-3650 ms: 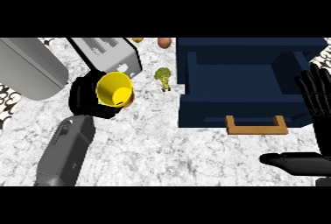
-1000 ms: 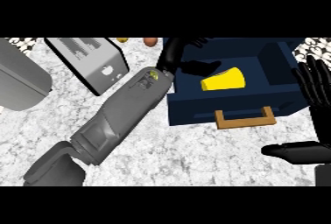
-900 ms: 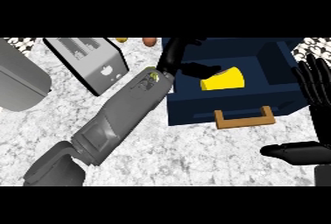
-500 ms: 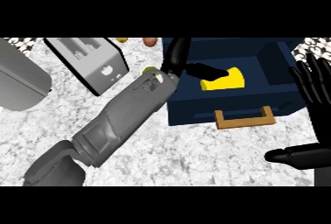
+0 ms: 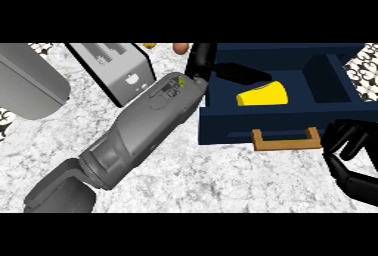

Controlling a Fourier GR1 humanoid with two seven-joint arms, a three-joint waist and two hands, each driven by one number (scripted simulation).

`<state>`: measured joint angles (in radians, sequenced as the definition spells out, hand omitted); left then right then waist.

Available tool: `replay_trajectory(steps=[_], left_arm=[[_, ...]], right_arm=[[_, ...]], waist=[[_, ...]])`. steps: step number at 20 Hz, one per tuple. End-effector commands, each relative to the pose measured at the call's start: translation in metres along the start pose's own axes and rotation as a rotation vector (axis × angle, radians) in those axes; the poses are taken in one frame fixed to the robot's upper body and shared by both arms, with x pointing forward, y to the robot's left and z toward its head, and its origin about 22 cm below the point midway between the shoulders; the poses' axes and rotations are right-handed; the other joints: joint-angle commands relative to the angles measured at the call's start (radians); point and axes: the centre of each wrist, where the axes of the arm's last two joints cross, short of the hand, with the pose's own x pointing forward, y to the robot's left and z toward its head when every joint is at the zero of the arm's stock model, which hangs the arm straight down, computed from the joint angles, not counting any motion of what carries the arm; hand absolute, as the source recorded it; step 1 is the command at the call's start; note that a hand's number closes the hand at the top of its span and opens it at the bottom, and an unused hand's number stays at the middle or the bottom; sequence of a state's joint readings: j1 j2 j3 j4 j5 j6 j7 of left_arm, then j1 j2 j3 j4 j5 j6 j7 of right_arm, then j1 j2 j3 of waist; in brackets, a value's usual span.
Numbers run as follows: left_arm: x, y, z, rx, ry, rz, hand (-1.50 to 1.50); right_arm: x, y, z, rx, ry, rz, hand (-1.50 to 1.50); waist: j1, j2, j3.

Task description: Pick up the cup, place it into the drawer and close the drawer

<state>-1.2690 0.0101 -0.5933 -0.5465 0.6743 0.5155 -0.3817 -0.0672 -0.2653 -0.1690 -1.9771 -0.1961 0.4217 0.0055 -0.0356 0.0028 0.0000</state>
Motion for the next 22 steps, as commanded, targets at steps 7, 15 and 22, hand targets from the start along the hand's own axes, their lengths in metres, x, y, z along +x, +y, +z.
replay_trajectory(steps=[7,15,22], left_arm=[[0.02,0.053,-0.007,0.078,0.026,0.079,-1.5],[0.019,0.117,0.023,0.123,0.013,0.111,-1.5],[0.015,0.144,0.055,0.123,0.033,0.14,-1.5]], right_arm=[[0.016,0.008,0.003,0.074,0.106,0.255,1.5],[-0.011,0.041,-0.018,0.044,0.186,0.388,1.5],[-0.053,0.041,-0.039,0.177,0.228,0.636,1.5]], waist=[[0.046,-0.01,0.0],[0.072,-0.011,0.0],[0.084,-0.008,0.0]])
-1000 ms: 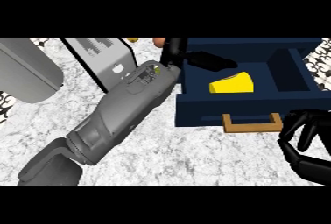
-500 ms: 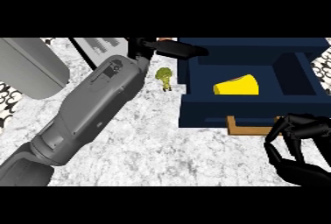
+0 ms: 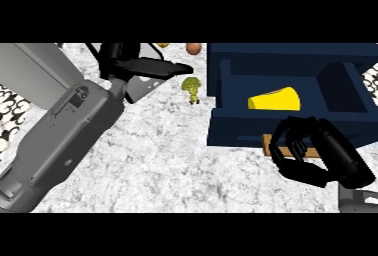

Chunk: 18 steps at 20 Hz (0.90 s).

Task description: Pick up the cup, place it into the drawer and close the drawer

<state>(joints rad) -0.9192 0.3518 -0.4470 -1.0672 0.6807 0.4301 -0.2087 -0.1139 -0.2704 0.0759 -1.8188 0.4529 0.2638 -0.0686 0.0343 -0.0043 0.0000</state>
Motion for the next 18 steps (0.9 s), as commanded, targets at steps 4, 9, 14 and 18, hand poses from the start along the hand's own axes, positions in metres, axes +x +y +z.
replay_trajectory(steps=[4,9,14,18], left_arm=[[0.002,0.052,0.025,0.036,-0.001,0.001,-1.5],[-0.013,0.086,0.059,0.035,0.008,0.006,-1.5],[-0.023,0.096,0.079,0.049,0.002,0.014,-1.5],[-0.018,0.113,0.095,0.058,0.008,0.001,-1.5]], right_arm=[[-0.017,0.039,-0.024,0.151,0.03,0.298,1.5],[-0.049,0.074,-0.049,0.188,0.055,0.421,1.5],[-0.062,0.097,-0.097,0.184,0.061,0.421,1.5],[-0.1,0.099,-0.096,0.194,0.08,0.411,1.5]], waist=[[0.007,0.002,0.0],[0.016,0.008,0.0],[0.005,0.011,0.001],[0.0,0.011,0.001]])
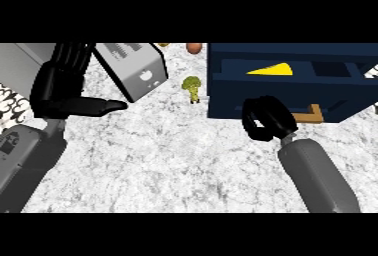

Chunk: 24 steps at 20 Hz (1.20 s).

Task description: Pick up the cup, place it into the drawer and close the drawer

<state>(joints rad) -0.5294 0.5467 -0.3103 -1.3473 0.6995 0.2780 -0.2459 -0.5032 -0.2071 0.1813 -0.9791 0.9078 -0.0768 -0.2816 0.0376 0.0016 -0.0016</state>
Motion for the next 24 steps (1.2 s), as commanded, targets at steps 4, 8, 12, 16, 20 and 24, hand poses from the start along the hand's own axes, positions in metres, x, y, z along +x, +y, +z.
replay_trajectory(steps=[4,8,12,16,20,24], left_arm=[[-0.001,0.022,0.026,-0.022,-0.002,0.016,-1.5],[-0.002,0.011,0.018,-0.014,-0.007,0.028,-1.5],[0.003,0.023,0.015,-0.057,-0.005,0.031,-1.5],[0.005,0.02,0.017,-0.069,-0.005,0.045,-1.5],[-0.012,0.021,0.03,-0.091,0.016,0.063,-1.5],[-0.017,0.023,0.026,-0.091,0.025,0.074,-1.5]], right_arm=[[-0.033,0.001,-0.029,0.046,0.059,-0.045,1.5],[-0.037,-0.037,-0.056,0.072,0.085,-0.051,1.5],[-0.043,-0.052,-0.061,0.053,0.141,-0.078,1.5],[-0.069,-0.061,-0.044,0.064,0.163,-0.113,1.5],[-0.076,-0.082,-0.044,0.032,0.154,-0.141,1.5],[-0.067,-0.08,-0.051,-0.025,0.123,-0.185,1.5]], waist=[[0.026,0.013,0.003],[0.028,0.02,0.004],[0.049,0.031,0.004],[0.062,0.035,0.006],[0.069,0.039,0.005],[0.071,0.054,0.005]])
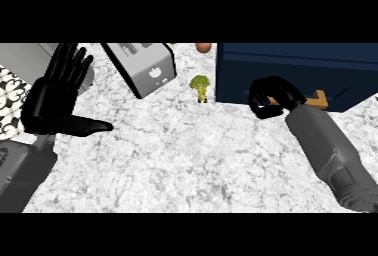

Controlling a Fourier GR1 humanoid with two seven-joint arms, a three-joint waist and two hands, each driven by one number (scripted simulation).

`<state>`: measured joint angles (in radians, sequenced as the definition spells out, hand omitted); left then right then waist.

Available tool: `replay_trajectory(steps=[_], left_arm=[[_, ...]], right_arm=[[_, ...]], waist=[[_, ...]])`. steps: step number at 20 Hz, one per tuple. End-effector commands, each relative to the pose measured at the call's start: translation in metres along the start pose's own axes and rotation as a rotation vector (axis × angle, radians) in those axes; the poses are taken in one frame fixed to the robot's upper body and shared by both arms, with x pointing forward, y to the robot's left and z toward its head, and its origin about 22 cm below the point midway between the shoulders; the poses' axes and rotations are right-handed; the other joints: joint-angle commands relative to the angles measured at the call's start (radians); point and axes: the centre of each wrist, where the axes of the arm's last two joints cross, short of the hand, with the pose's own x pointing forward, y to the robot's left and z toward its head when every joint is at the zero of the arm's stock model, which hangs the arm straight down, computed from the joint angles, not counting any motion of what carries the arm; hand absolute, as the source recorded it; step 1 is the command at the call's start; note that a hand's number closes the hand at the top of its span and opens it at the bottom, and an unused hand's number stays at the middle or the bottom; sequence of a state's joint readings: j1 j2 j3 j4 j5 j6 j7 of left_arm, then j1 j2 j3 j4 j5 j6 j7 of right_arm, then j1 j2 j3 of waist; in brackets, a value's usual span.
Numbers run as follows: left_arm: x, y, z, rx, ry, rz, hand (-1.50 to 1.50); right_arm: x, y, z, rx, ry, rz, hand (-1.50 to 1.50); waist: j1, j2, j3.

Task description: Pick up the cup, place it into the drawer and close the drawer

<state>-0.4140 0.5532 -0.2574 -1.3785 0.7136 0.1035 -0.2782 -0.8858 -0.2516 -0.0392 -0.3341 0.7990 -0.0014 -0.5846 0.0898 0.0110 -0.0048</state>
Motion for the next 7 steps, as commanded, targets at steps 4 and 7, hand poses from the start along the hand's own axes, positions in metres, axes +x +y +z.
replay_trajectory(steps=[4,7], left_arm=[[-0.008,-0.008,0.0,-0.024,-0.001,0.019,-1.5],[-0.006,-0.009,-0.003,-0.029,0.0,0.02,-1.5]], right_arm=[[-0.002,-0.067,-0.001,-0.16,0.114,0.034,1.5],[-0.011,-0.069,0.008,-0.163,0.109,0.022,1.5]], waist=[[0.03,0.045,0.008],[0.028,0.048,0.009]])
